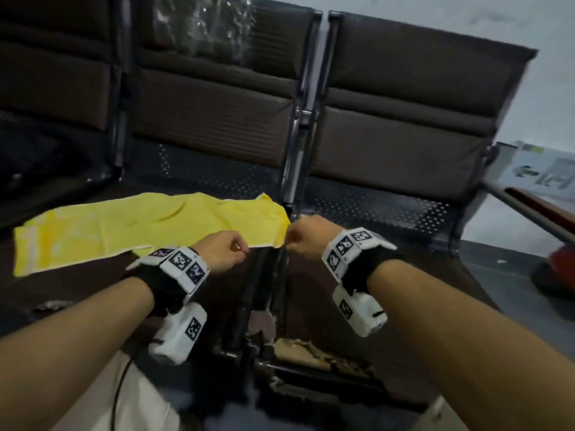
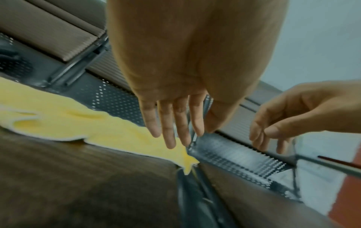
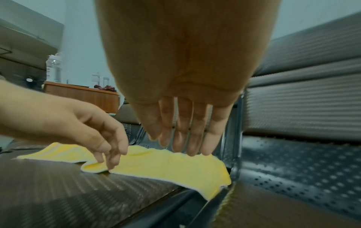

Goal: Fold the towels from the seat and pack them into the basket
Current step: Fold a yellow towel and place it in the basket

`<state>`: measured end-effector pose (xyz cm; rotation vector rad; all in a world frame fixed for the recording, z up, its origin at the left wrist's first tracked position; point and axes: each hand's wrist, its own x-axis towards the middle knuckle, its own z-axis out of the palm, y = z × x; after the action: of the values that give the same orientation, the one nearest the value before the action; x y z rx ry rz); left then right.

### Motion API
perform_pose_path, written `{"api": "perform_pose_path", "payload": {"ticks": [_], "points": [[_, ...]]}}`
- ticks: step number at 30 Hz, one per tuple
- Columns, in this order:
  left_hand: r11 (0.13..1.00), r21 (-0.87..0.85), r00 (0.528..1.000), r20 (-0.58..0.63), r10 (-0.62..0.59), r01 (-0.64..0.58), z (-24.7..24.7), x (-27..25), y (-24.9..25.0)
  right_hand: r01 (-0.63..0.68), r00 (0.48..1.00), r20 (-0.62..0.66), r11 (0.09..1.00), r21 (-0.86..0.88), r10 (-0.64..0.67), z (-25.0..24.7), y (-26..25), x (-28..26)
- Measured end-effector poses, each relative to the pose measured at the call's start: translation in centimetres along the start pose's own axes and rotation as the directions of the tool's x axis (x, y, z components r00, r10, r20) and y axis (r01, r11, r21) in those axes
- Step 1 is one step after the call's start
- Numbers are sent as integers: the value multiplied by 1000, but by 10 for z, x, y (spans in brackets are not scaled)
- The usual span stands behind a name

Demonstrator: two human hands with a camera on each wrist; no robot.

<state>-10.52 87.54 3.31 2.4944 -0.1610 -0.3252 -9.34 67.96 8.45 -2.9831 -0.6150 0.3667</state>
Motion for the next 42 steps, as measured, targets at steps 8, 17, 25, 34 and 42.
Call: {"api": "perform_pose_path", "payload": {"ticks": [8,17,25,34,42], "points": [[836,537,991,-8,-130,114,-8,57,-74,30,995,95,998,54,-35,62,6,106],[717,652,945,3,-328,247,7,78,-75,-59,995,80,996,68,54,111,9,153],[768,574,949,-54,-310,284,12,66,-69,42,997,60,988,151,-52,94,2,127],[859,481,984,-79,-157,175,4,32,-33,145,930,-355,789,597,97,31,21,34],[986,122,876,-455,159,-116,10,-10,49,332,678,-563,486,808,472,18,64,-37]]}}
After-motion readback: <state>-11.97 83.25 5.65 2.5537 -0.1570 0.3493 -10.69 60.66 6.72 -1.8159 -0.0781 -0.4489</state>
